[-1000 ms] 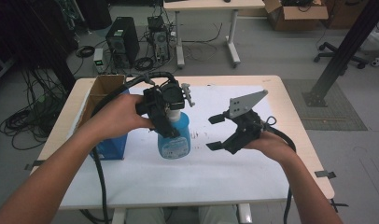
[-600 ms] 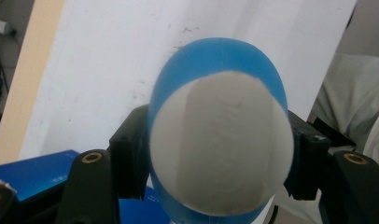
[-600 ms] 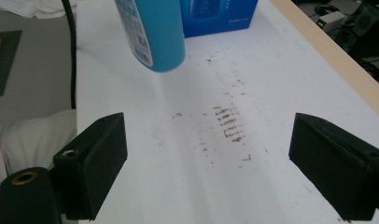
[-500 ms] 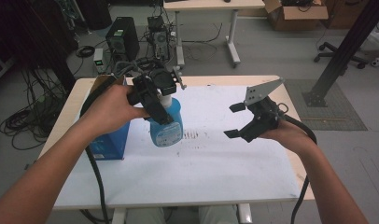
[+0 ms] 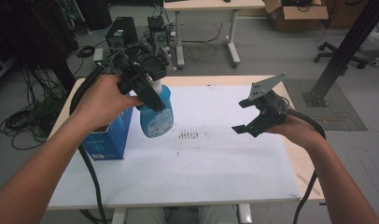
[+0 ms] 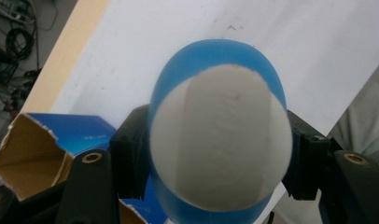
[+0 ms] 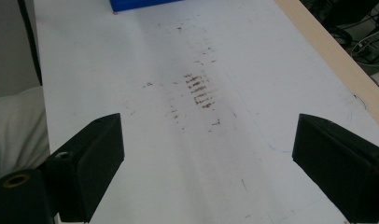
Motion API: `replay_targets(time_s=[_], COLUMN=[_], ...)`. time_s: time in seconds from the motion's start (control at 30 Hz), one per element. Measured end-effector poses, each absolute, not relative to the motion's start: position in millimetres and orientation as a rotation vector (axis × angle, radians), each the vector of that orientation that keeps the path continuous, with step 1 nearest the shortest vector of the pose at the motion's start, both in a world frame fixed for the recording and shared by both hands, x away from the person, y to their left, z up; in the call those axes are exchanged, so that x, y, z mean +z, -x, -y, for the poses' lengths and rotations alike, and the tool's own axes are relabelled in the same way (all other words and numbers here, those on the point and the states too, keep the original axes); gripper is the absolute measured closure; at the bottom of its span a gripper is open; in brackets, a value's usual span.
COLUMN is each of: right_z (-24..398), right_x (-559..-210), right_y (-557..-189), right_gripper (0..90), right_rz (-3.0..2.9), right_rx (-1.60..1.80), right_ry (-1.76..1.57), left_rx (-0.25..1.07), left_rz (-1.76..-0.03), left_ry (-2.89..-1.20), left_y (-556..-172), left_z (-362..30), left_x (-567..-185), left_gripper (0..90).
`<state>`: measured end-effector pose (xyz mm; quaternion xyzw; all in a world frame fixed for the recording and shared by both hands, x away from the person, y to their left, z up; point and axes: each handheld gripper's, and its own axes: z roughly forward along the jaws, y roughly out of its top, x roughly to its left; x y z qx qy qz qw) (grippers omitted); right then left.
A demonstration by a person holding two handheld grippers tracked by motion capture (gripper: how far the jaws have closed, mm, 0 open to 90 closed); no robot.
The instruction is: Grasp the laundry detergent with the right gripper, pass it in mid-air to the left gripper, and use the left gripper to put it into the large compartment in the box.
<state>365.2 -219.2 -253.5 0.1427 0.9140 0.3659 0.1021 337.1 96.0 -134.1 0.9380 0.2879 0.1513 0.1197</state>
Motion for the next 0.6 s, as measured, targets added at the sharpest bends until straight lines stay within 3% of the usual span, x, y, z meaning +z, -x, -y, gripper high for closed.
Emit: replay_targets(time_s=[0.6], right_z=[241.4], right_x=[-250.9], right_y=[-375.1], right_gripper=[8.1], right_rz=[-2.696], right_rx=[0.957], right_ry=[-0.493], left_rx=[0.493], left_rz=[-1.124], left_ry=[-2.628], left_y=[-351.4], left_z=[-131.8], left_x=[-106.7], left_gripper=[37.8])
